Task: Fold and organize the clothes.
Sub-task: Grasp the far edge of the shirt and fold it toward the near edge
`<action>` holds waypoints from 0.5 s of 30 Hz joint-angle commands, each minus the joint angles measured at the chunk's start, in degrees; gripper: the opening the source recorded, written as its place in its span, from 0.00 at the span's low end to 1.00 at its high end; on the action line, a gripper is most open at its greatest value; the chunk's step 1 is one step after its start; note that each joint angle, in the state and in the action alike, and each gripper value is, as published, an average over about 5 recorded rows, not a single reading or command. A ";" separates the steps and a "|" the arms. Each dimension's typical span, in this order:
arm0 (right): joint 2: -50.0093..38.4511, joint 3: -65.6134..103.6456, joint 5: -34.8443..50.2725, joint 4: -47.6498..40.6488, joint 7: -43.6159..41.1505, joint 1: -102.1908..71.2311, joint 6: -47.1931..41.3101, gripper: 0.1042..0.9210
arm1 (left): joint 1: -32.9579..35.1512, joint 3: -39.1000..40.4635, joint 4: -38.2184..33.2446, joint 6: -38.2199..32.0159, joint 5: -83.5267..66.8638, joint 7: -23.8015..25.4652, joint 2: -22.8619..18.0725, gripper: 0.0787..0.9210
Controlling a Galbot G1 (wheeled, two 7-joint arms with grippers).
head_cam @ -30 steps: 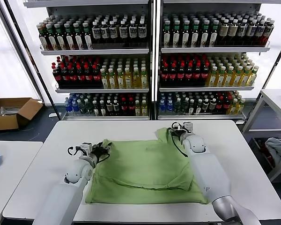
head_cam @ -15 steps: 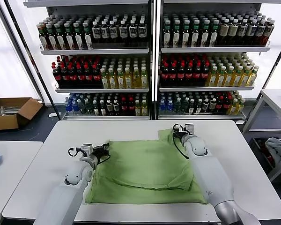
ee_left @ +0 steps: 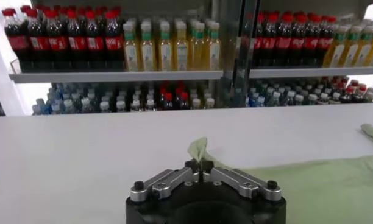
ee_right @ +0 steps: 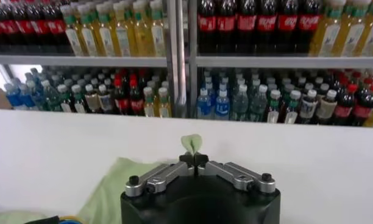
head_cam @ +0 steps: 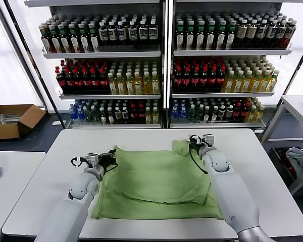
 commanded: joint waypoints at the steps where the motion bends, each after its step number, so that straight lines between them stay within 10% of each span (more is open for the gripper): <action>1: -0.93 1.66 1.44 11.66 0.54 -5.69 0.12 0.00 | 1.56 -0.30 -3.35 -2.08 0.59 -0.17 0.23 0.01; 15: -4.21 5.47 4.76 26.80 5.81 -16.76 -1.20 0.00 | 9.25 -3.45 -11.43 -1.71 0.89 -0.68 1.68 0.01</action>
